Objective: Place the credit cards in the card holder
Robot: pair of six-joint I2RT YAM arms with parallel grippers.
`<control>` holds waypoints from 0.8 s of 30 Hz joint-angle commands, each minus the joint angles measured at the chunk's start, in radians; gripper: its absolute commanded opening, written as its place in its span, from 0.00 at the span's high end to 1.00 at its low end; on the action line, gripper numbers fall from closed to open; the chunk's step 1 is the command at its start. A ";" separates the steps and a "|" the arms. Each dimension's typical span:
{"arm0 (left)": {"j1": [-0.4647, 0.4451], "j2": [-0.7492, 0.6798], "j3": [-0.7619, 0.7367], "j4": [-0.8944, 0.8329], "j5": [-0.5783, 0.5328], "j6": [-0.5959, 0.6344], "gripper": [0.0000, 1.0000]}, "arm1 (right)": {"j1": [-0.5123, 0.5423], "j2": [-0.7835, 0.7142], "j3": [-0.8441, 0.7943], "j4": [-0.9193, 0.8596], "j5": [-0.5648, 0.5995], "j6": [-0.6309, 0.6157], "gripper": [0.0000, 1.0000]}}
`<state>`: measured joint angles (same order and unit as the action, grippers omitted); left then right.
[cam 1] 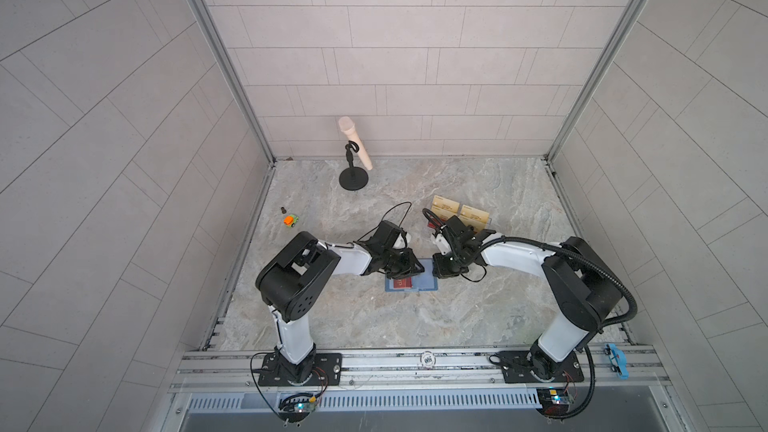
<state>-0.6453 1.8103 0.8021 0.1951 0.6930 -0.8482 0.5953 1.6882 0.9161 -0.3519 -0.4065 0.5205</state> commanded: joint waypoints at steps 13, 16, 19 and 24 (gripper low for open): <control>0.016 -0.010 -0.014 -0.019 -0.025 0.014 0.97 | 0.011 -0.052 0.013 -0.021 0.044 0.012 0.89; 0.018 -0.024 -0.026 -0.004 -0.029 0.016 0.99 | 0.010 -0.072 0.010 -0.022 0.054 0.019 0.88; 0.018 -0.027 -0.039 0.024 -0.017 0.009 0.99 | 0.007 -0.089 0.004 -0.021 0.058 0.027 0.87; 0.026 -0.045 -0.075 0.089 -0.006 -0.010 1.00 | -0.006 -0.094 -0.007 -0.011 0.035 0.038 0.86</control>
<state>-0.6277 1.7939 0.7506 0.2432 0.6800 -0.8528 0.5953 1.6096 0.9161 -0.3550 -0.3744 0.5426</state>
